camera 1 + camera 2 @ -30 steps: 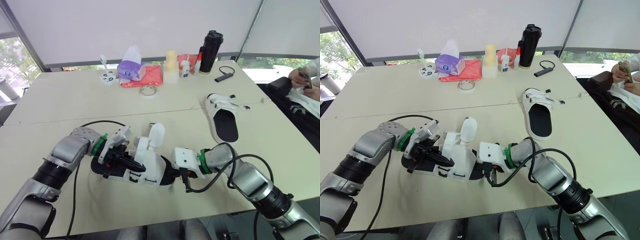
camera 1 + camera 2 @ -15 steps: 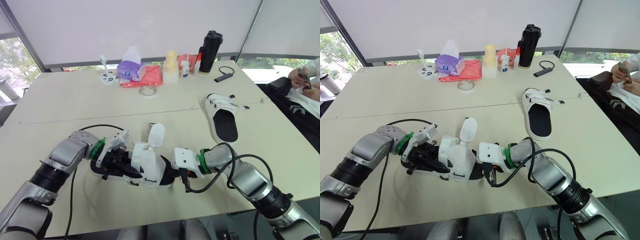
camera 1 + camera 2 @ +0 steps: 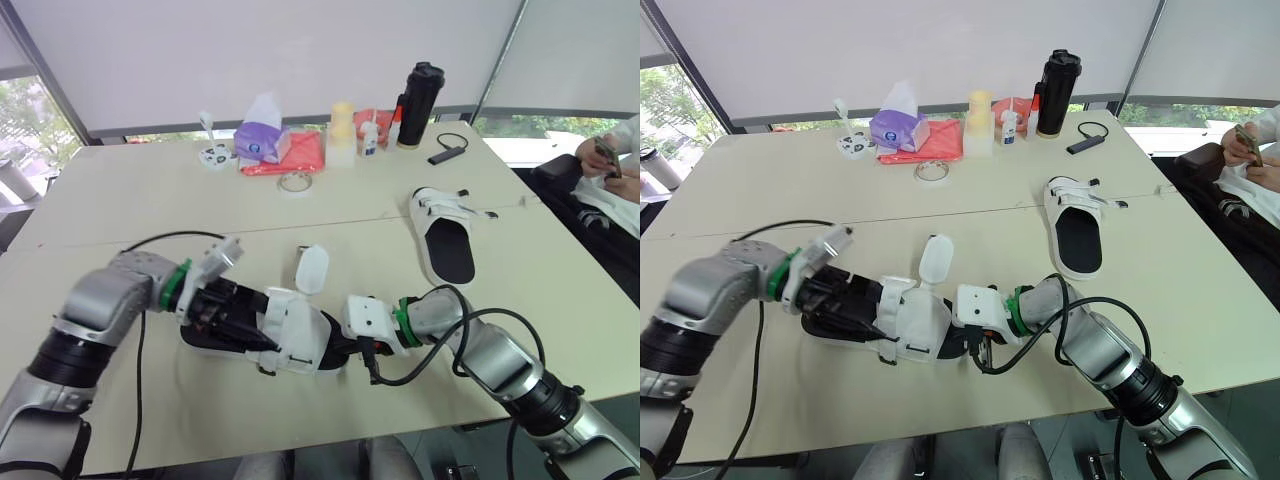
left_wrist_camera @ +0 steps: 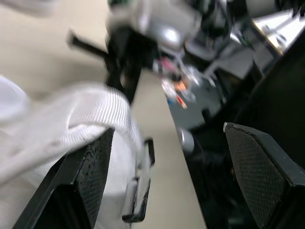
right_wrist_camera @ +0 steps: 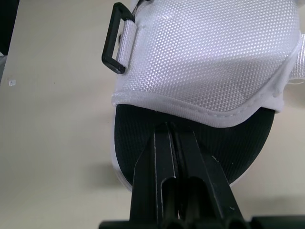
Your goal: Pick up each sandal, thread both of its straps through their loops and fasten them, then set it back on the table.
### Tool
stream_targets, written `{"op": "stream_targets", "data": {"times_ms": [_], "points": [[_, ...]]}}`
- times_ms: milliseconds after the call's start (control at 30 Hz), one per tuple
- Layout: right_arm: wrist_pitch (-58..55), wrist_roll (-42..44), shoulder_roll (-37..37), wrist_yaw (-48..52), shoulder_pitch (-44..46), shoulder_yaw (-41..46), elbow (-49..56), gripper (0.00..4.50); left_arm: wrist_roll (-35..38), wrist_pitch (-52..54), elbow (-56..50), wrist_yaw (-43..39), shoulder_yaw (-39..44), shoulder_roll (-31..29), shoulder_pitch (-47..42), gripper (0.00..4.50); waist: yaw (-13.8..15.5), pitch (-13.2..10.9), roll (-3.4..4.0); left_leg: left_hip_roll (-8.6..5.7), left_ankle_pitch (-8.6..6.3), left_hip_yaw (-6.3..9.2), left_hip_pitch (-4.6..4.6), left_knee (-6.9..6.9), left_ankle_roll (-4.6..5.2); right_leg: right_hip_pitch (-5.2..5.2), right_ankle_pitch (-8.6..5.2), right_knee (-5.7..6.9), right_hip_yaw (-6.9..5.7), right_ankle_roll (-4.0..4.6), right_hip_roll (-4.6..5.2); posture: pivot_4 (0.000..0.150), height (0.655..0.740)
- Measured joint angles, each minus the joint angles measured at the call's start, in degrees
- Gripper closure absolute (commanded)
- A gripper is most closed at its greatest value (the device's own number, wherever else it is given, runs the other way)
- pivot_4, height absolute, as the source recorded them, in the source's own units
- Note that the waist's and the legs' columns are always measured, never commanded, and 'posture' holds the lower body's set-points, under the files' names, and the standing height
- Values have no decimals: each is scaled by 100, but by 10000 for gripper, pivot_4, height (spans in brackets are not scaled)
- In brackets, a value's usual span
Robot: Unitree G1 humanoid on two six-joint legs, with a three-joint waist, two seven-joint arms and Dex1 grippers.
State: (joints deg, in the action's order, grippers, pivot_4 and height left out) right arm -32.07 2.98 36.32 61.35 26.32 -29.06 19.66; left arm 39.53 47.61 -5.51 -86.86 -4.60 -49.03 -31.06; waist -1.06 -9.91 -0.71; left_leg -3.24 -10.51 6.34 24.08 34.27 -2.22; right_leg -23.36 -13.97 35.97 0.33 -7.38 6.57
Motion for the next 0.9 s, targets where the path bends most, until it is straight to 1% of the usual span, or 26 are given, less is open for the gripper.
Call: {"op": "stream_targets", "data": {"times_ms": [167,300,400,633,733,900], "points": [[33,-4,-5,5,13,-3,-29,45000,238,273,-426,184,465,-509,565,7088,-3,0,1,3,0,-1,-3,-1,0,0,-1,0,2,2,1,1500,7400],[56,-13,-3,15,11,-1,-42,45000,270,298,-611,123,606,-943,1147,7088,0,-1,3,6,-1,-4,-4,-2,-1,0,-8,0,3,14,2,1500,7400],[97,-18,7,45,29,2,-78,45000,275,255,-739,93,637,-1046,1584,7088,5,0,0,8,-1,-3,-4,-2,-2,0,-12,-1,3,21,5,1500,7400],[148,-38,-7,81,47,-5,-113,45000,219,29,-1004,89,609,-1118,2429,7088,9,-1,1,8,-2,4,-4,-6,-2,-6,-14,-1,5,25,15,1500,7400],[153,-39,-16,98,53,-5,-125,45000,-16,-239,-1045,133,495,-1114,2899,7088,8,0,1,8,-2,3,-4,-9,-3,-8,-15,-3,7,26,17,1500,7400],[148,-47,-12,102,56,2,-131,45000,-275,-629,-1035,603,428,-675,3246,7088,22,1,0,8,-3,5,-4,-9,-4,-7,-15,-4,7,27,22,1500,7400]]}}
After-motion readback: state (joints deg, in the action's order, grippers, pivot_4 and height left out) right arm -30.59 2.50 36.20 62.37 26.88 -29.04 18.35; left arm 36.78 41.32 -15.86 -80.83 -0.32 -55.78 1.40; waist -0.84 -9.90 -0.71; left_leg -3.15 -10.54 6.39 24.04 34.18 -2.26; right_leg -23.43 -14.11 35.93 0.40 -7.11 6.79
